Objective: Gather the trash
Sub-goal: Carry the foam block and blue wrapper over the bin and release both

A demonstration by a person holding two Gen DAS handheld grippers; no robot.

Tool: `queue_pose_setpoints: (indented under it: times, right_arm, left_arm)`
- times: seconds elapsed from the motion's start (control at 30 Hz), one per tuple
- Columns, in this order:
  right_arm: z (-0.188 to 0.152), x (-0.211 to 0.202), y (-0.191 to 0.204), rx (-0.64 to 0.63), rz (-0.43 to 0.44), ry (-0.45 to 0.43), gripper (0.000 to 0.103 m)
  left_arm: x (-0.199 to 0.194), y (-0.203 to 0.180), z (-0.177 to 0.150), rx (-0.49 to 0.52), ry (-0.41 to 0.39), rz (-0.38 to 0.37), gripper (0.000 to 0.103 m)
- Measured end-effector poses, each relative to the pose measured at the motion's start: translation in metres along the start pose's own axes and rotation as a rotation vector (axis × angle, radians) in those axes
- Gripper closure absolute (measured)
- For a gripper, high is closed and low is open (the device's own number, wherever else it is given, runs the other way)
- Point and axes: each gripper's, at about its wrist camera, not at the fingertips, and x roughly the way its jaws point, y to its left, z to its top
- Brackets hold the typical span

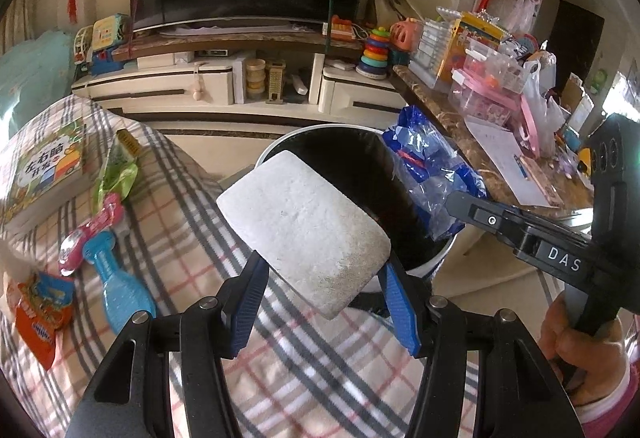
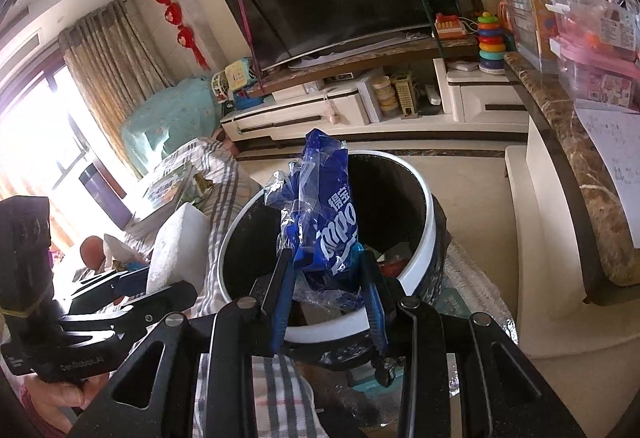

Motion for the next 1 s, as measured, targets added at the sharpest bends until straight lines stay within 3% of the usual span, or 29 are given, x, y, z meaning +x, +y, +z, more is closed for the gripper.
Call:
queue_pose_setpoints:
  times: [0.77,1.0]
  right_arm:
    - [0.015,0.021,-0.005,-0.011,-0.007,0.035,0.07]
    - [0.018,0.025,-0.01,0.003,-0.008,0.044,0.063]
  left_arm:
    - [0.045,-0.008,0.027,0.005,0.034,-0.009,0.046]
    - [0.053,-0.012,0.032,0.013,0.047,-0.013,0.041]
